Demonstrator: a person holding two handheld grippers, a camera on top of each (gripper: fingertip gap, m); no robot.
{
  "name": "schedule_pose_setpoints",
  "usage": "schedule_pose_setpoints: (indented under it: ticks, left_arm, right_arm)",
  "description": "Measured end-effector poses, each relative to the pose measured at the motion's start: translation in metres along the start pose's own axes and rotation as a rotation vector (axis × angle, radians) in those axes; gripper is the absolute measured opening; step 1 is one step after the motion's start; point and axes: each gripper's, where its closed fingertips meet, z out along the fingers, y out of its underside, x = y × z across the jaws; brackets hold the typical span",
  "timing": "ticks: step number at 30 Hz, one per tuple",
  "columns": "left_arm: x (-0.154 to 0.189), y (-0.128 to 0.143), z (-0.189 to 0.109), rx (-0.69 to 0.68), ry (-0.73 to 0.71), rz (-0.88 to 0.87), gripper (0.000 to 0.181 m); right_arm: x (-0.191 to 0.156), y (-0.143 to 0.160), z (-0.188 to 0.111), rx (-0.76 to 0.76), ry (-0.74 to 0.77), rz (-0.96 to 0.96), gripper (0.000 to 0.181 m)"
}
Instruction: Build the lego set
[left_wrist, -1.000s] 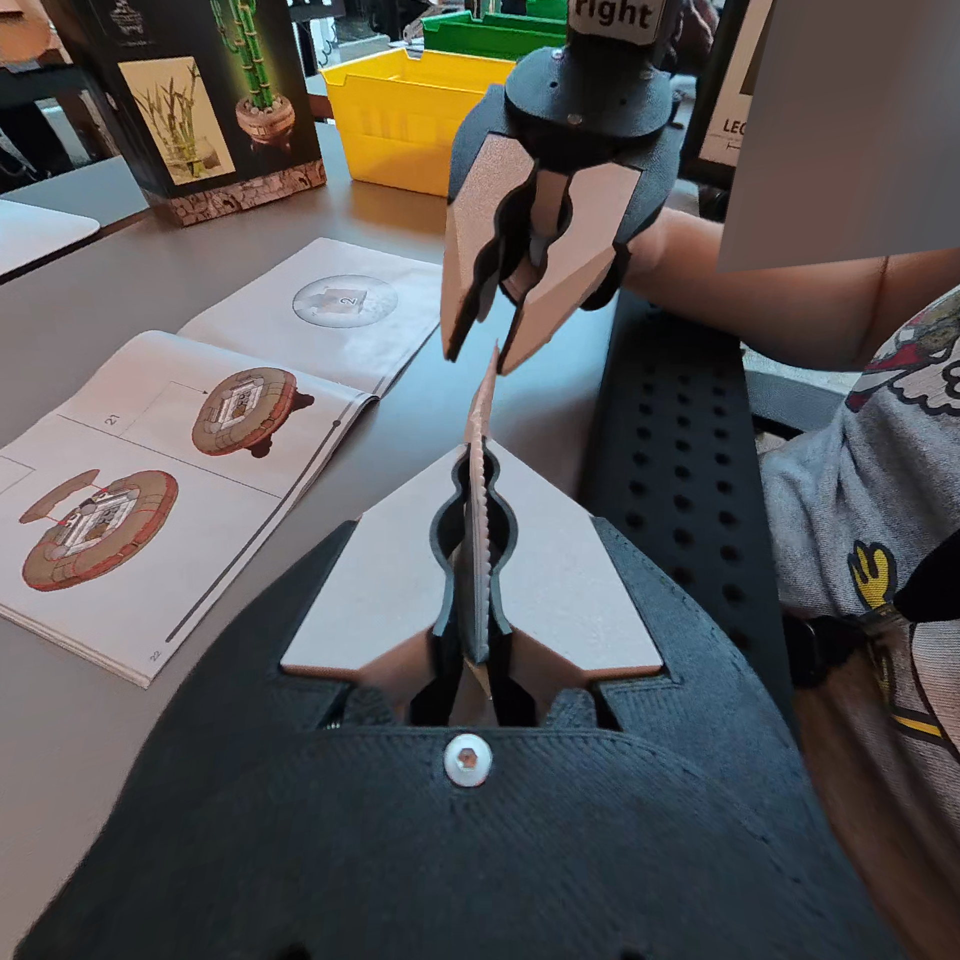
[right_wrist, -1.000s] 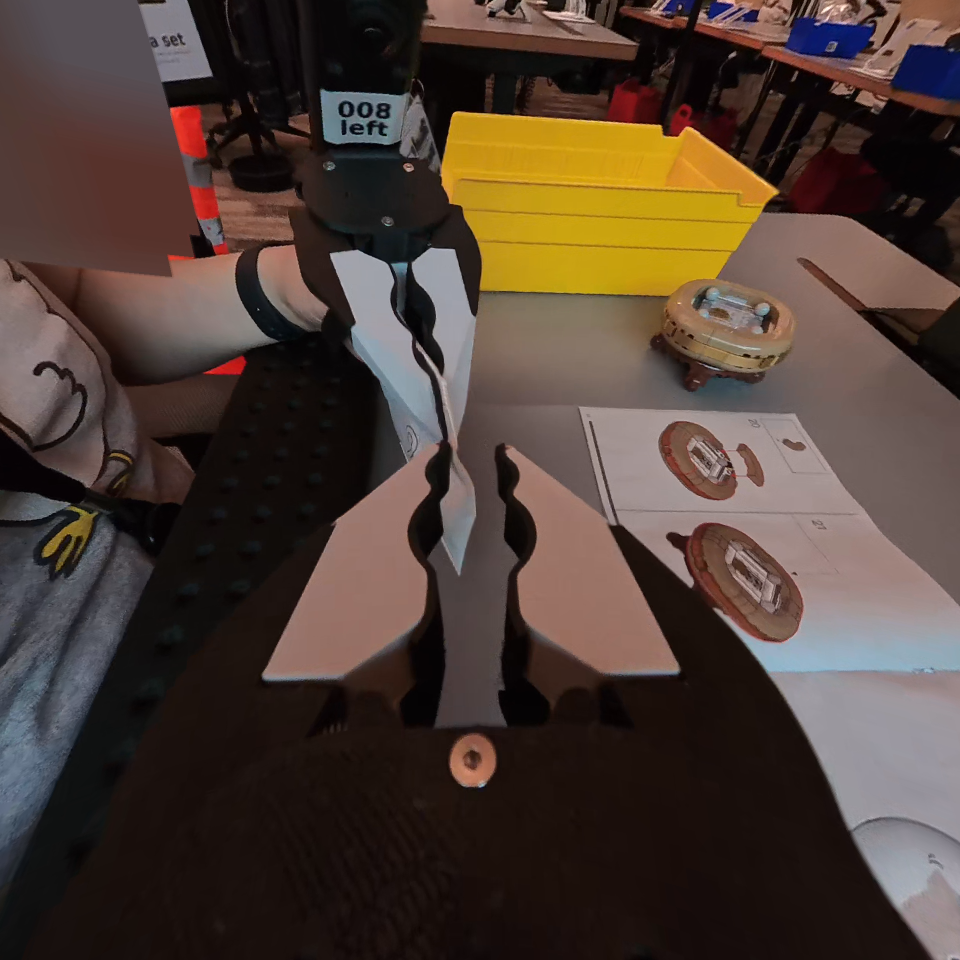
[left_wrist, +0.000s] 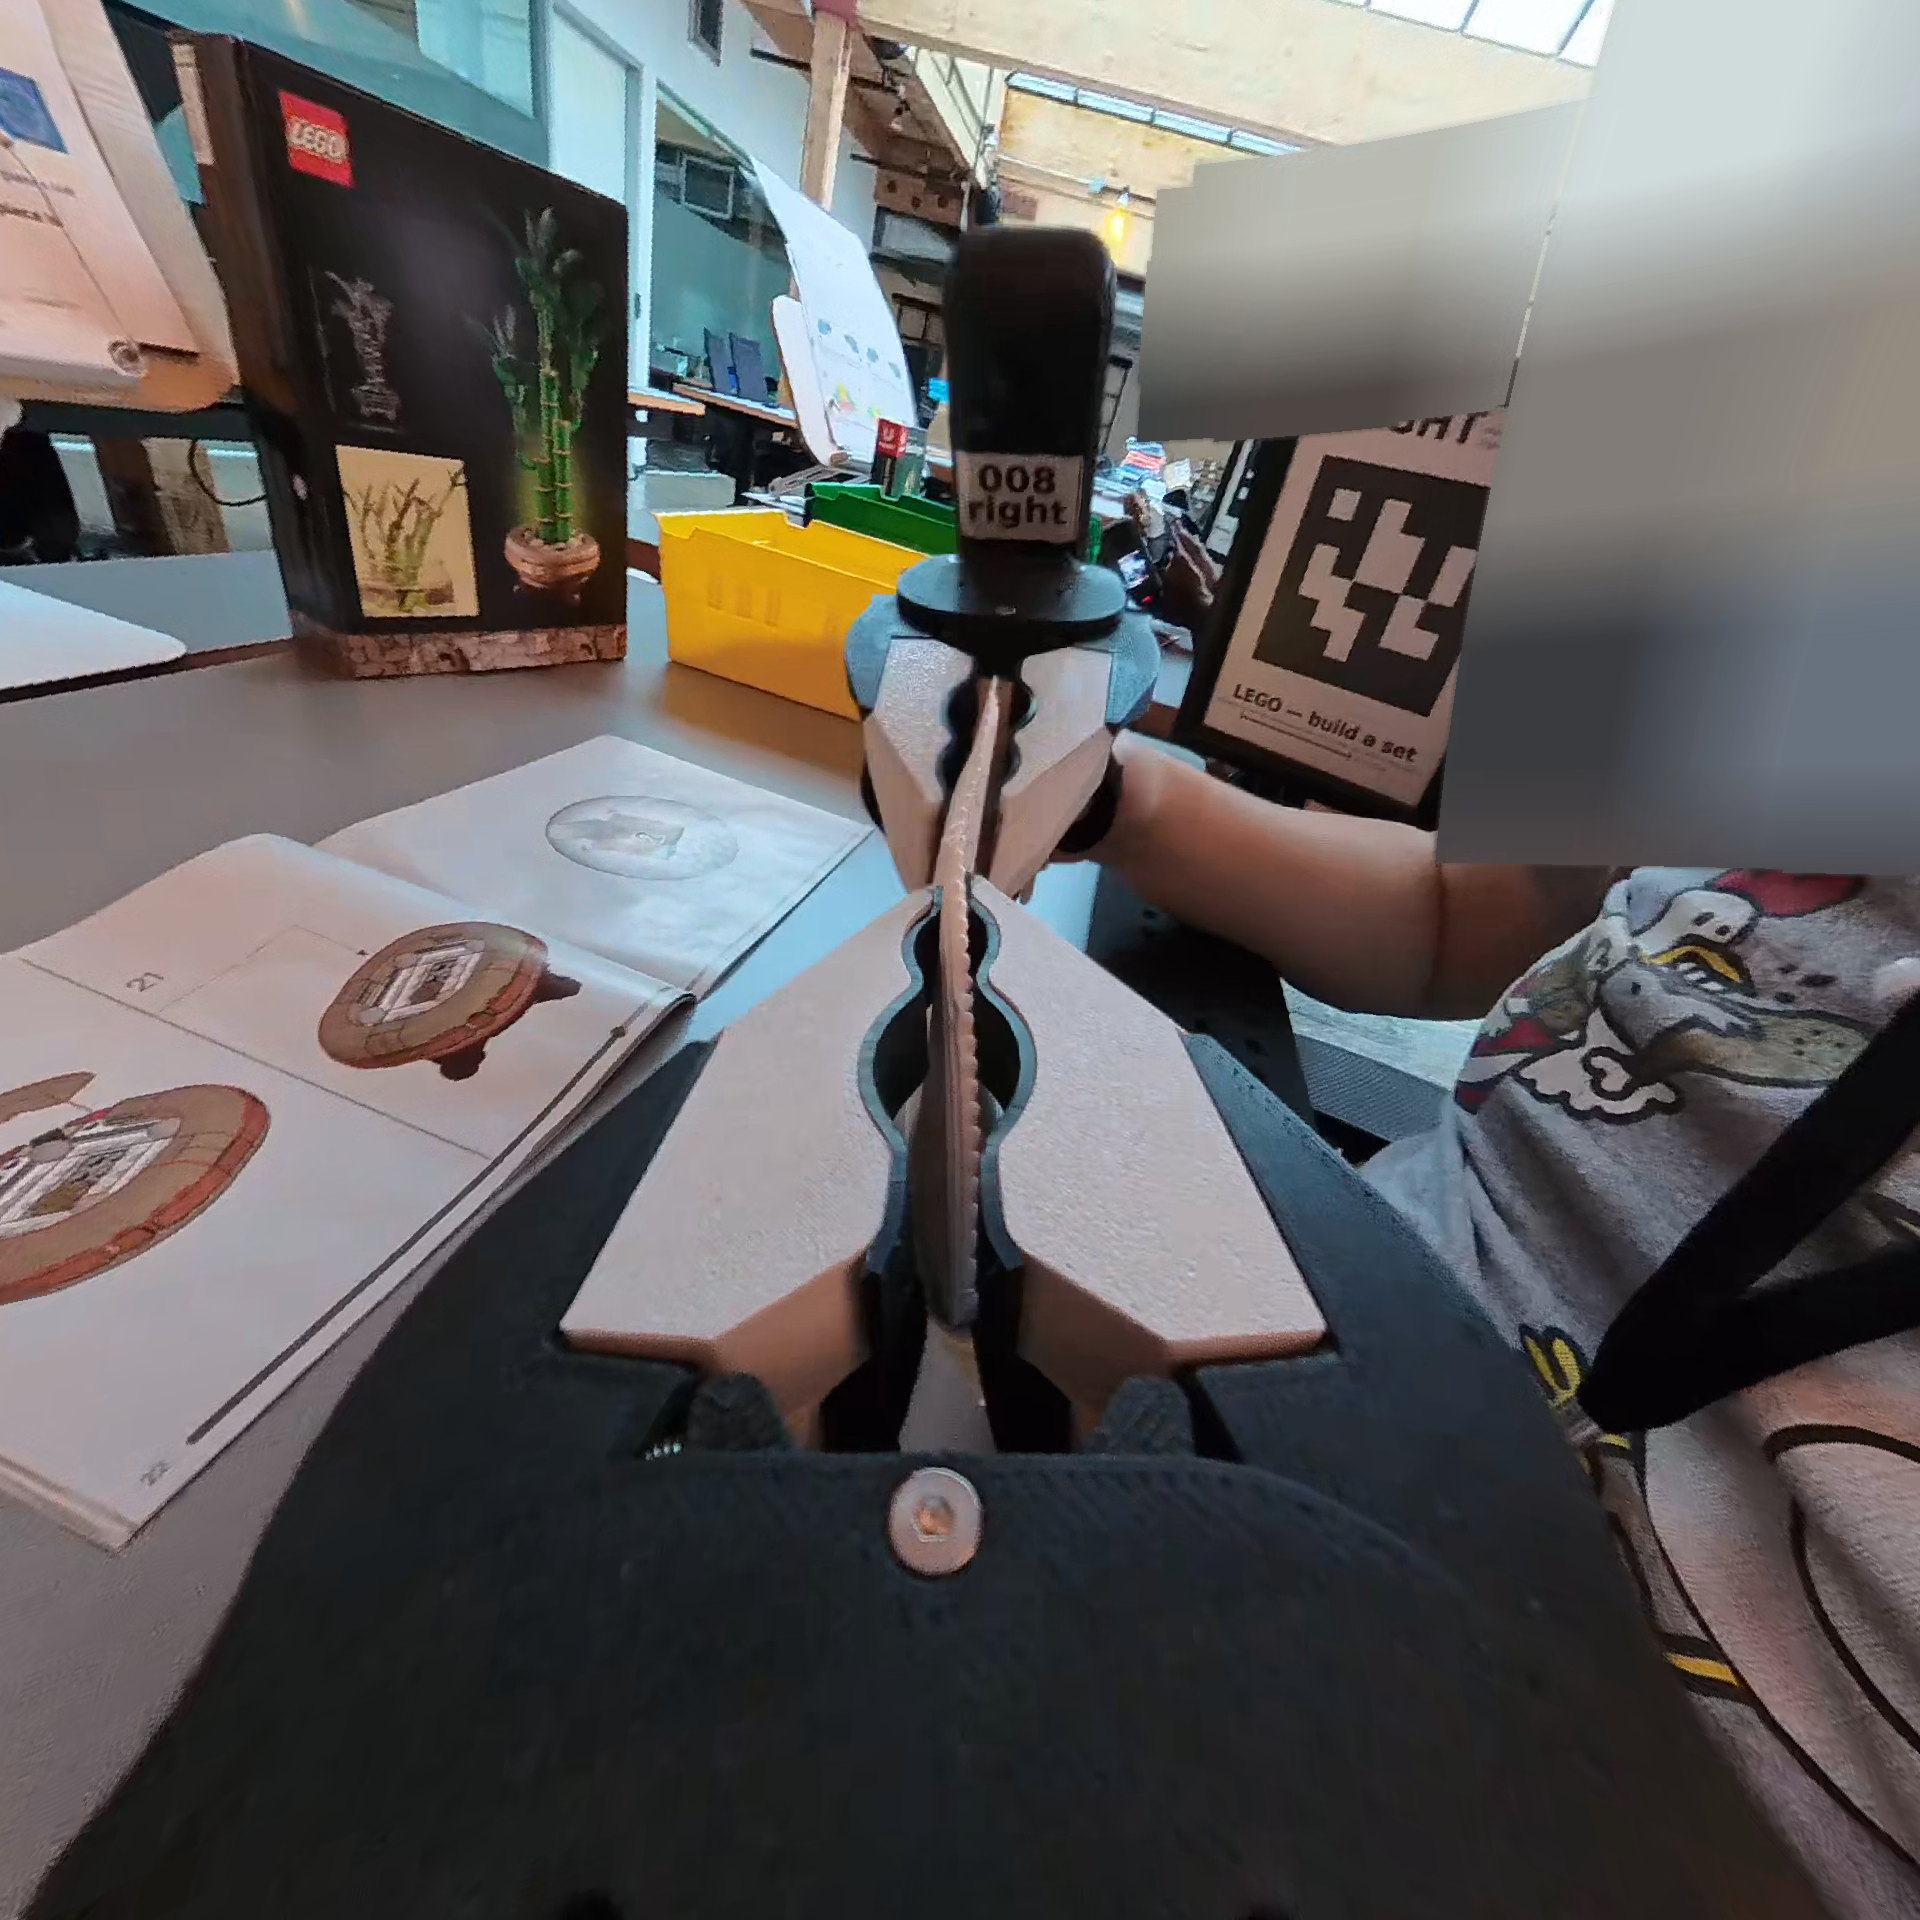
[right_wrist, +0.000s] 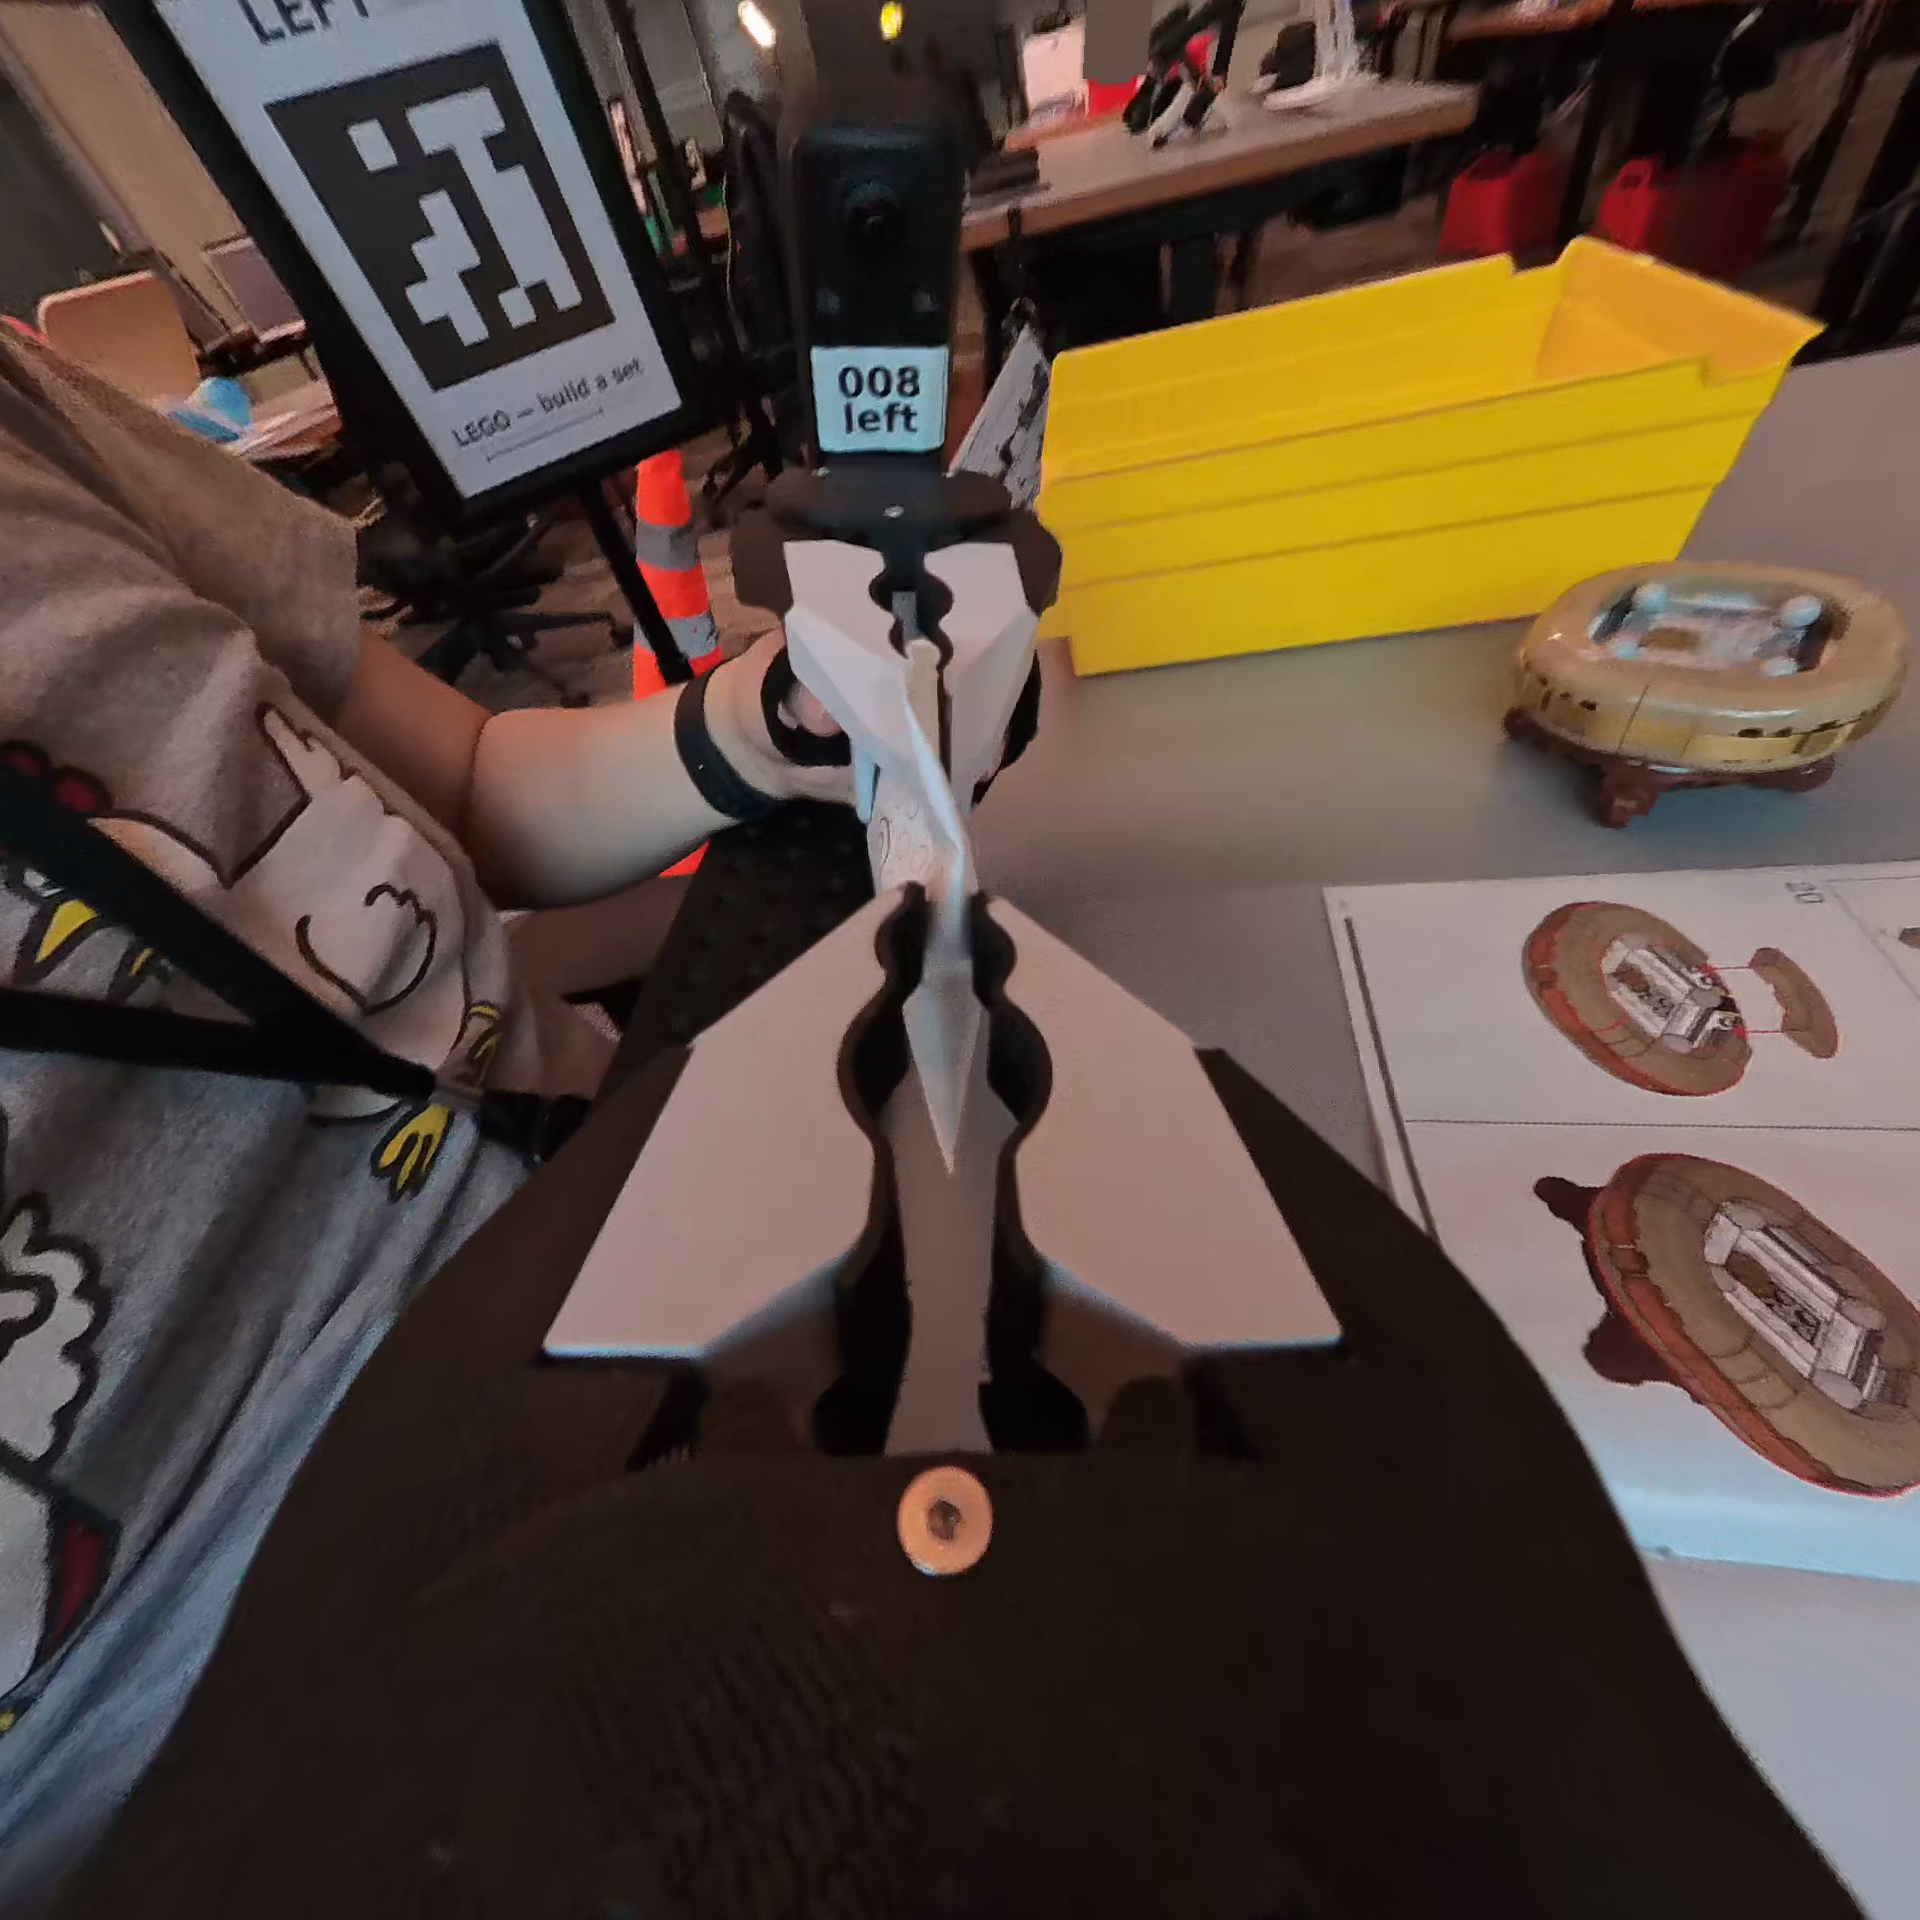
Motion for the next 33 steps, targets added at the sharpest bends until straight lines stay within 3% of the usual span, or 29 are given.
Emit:
schedule_pose_setpoints:
  ticks: [3, 5, 7, 9, 11, 12, 16, 18, 22, 27, 29, 30, 32, 33]
  left_arm:
    - [0.002, 0.000, 0.000, 0.010, 0.001, 0.019, 0.008]
    - [-0.003, 0.002, 0.000, -0.031, -0.047, 0.060, 0.024]
    - [0.003, 0.002, 0.005, -0.085, -0.020, 0.097, 0.028]
    - [0.006, 0.007, 0.012, -0.163, -0.010, 0.114, 0.024]
    - [0.008, 0.009, 0.017, -0.206, 0.010, 0.112, 0.002]
    - [0.009, 0.009, 0.018, -0.201, 0.017, 0.108, 0.000]
    - [0.008, -0.004, 0.013, -0.071, 0.030, 0.026, 0.000]
    - [0.007, -0.008, 0.008, -0.014, 0.055, -0.030, 0.000]
    - [0.008, -0.017, 0.004, 0.045, 0.086, -0.073, 0.000]
    - [0.022, -0.039, -0.009, 0.169, 0.158, -0.059, 0.000]
    - [0.044, -0.059, -0.015, 0.253, 0.181, 0.047, 0.000]
    - [0.049, -0.064, -0.016, 0.258, 0.154, 0.107, 0.000]
    - [0.042, -0.064, -0.013, 0.221, 0.091, 0.208, 0.000]
    - [0.030, -0.063, -0.012, 0.206, 0.062, 0.201, 0.000]
  right_arm:
    - [-0.009, 0.000, -0.003, -0.023, 0.005, -0.068, 0.000]
    - [-0.005, 0.006, -0.002, -0.065, 0.066, -0.097, 0.000]
    - [-0.004, 0.013, 0.000, -0.126, 0.112, -0.139, 0.000]
    - [-0.007, 0.018, 0.004, -0.188, 0.138, -0.189, 0.000]
    - [-0.006, 0.020, 0.006, -0.220, 0.181, -0.244, 0.000]
    - [-0.005, 0.019, 0.005, -0.203, 0.196, -0.259, 0.000]
    - [0.003, 0.019, -0.014, -0.076, 0.184, -0.168, 0.026]
    - [-0.004, 0.022, -0.022, -0.064, 0.108, -0.118, 0.004]
    - [-0.009, 0.012, -0.024, -0.010, 0.091, -0.150, 0.004]
    - [-0.013, -0.014, -0.031, 0.130, 0.060, -0.058, 0.007]
    - [-0.043, -0.038, -0.036, 0.194, 0.016, -0.160, 0.000]
    - [-0.047, -0.045, -0.039, 0.192, 0.073, -0.267, 0.000]
    - [-0.033, -0.049, -0.043, 0.131, 0.218, -0.409, 0.002]
    - [-0.021, -0.048, -0.043, 0.099, 0.242, -0.392, 0.013]
